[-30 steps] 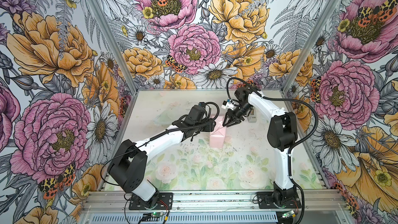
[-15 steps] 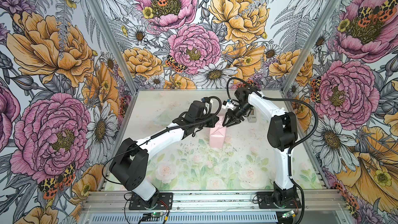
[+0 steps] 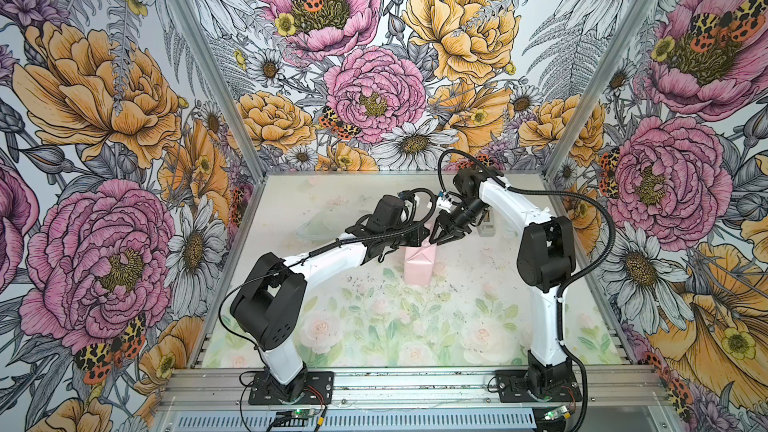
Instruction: Wrap the gift box in paper
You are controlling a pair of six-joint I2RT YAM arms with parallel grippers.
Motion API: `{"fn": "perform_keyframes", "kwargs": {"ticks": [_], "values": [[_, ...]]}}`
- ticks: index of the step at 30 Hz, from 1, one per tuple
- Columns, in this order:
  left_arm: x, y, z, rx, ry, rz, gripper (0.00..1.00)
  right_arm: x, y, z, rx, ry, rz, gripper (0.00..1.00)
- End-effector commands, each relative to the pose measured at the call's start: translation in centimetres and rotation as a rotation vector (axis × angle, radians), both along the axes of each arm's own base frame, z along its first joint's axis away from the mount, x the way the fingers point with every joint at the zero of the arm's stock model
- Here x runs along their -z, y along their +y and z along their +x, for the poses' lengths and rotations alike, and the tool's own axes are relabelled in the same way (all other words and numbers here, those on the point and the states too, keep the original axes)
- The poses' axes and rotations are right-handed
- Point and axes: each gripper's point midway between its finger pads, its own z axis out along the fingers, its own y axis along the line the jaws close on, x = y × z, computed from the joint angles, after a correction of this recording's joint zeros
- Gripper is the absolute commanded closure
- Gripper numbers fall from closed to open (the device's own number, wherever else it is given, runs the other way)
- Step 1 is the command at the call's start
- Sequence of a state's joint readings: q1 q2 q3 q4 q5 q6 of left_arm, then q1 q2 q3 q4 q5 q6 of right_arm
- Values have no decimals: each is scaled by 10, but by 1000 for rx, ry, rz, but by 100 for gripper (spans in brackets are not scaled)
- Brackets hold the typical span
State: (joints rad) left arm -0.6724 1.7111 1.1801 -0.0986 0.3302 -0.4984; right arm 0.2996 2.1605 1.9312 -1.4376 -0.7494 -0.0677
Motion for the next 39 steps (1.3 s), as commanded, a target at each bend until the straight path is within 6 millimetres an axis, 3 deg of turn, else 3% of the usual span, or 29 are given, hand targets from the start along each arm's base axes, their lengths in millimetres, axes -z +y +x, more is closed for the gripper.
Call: {"fn": "perform_keyframes", "kwargs": {"ticks": [1,12,18,26,39], "values": [[4,-5,3,-10,-1,-6,96,21,-10,-1,-14,-6,-86,65],[55,11,1,-46,68,145,97,13,-6,-3,-13,-18,-53,65],[70,20,-5,-53,94,191,100,3,-7,-2,-5,-37,-31,64],[81,26,-10,-49,108,241,100,-15,-15,-2,45,-66,49,64],[84,25,-13,-39,113,255,100,-7,-19,-2,98,-35,112,66]]}}
